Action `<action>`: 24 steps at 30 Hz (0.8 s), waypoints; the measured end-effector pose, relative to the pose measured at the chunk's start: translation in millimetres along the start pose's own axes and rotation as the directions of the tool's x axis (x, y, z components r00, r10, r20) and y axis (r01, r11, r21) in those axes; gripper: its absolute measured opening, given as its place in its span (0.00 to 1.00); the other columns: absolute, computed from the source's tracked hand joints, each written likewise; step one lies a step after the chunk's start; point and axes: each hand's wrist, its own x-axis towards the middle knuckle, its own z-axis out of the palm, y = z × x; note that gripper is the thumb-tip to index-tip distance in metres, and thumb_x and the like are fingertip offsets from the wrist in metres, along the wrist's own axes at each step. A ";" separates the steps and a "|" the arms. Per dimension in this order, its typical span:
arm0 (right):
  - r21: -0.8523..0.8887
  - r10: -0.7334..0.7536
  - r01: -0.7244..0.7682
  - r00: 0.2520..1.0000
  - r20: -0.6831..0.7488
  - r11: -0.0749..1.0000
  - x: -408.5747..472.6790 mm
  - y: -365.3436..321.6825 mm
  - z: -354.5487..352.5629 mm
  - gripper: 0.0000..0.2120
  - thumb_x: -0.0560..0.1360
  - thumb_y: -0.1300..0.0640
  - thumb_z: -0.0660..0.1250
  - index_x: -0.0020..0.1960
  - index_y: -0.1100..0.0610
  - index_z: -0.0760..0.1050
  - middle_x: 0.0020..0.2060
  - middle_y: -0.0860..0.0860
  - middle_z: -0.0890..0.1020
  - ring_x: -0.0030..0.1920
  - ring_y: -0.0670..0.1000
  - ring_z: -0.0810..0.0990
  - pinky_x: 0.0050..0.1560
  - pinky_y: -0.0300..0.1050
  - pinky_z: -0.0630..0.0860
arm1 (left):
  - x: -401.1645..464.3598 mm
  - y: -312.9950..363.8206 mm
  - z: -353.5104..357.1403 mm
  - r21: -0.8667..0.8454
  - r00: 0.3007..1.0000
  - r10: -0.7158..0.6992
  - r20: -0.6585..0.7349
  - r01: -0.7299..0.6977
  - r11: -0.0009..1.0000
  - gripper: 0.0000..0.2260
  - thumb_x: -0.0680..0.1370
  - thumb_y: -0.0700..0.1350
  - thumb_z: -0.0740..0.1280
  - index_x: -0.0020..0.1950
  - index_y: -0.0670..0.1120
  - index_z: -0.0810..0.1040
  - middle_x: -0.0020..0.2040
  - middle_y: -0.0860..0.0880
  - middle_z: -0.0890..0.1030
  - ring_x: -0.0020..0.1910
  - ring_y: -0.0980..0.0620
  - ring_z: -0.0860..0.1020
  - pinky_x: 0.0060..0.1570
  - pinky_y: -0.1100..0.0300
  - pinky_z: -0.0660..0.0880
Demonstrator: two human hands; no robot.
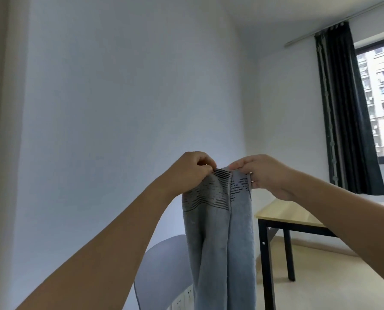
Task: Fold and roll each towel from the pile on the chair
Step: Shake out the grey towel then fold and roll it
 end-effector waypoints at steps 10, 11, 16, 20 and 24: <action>0.004 -0.130 0.130 0.991 0.009 0.991 -16.3 30.7 7.4 0.13 0.69 0.56 0.75 0.52 0.51 0.79 0.51 0.50 0.83 0.52 0.50 0.82 0.58 0.46 0.76 | -2.5 3.3 10.0 -0.341 0.993 -0.117 -0.021 0.103 0.935 0.07 0.80 0.42 0.64 0.48 0.49 0.82 0.47 0.49 0.82 0.40 0.53 0.79 0.29 0.61 0.75; -0.008 -0.152 0.152 0.988 -0.029 0.988 -16.6 32.4 8.4 0.08 0.70 0.56 0.74 0.49 0.52 0.80 0.49 0.51 0.83 0.50 0.51 0.82 0.56 0.46 0.76 | -2.9 5.7 11.0 -0.301 0.995 -0.096 -0.007 0.089 0.950 0.07 0.80 0.43 0.64 0.49 0.49 0.82 0.47 0.50 0.82 0.41 0.53 0.79 0.29 0.62 0.73; -0.056 -0.198 0.190 0.955 -0.221 0.980 -20.8 27.3 4.3 0.04 0.76 0.57 0.68 0.44 0.56 0.81 0.42 0.55 0.82 0.42 0.49 0.77 0.46 0.43 0.73 | -7.5 17.9 15.7 0.046 0.997 -0.006 0.073 0.002 0.999 0.08 0.79 0.46 0.64 0.50 0.45 0.82 0.48 0.47 0.83 0.47 0.51 0.80 0.46 0.58 0.77; -0.133 -0.255 0.225 0.921 -0.293 0.965 -25.4 22.8 5.4 0.06 0.77 0.58 0.66 0.43 0.57 0.80 0.43 0.59 0.82 0.41 0.51 0.77 0.46 0.48 0.73 | -7.8 20.7 14.8 -0.010 0.972 -0.107 0.211 0.112 0.994 0.11 0.80 0.49 0.63 0.48 0.43 0.81 0.45 0.43 0.83 0.38 0.49 0.80 0.37 0.58 0.78; -0.158 -0.279 0.237 0.890 -0.360 0.959 -26.6 16.8 3.0 0.07 0.77 0.59 0.63 0.45 0.58 0.79 0.44 0.55 0.83 0.45 0.54 0.80 0.50 0.49 0.75 | -5.3 10.2 24.5 -0.056 0.941 -0.130 0.314 0.155 0.986 0.18 0.80 0.56 0.61 0.45 0.42 0.80 0.38 0.47 0.80 0.33 0.52 0.76 0.36 0.60 0.74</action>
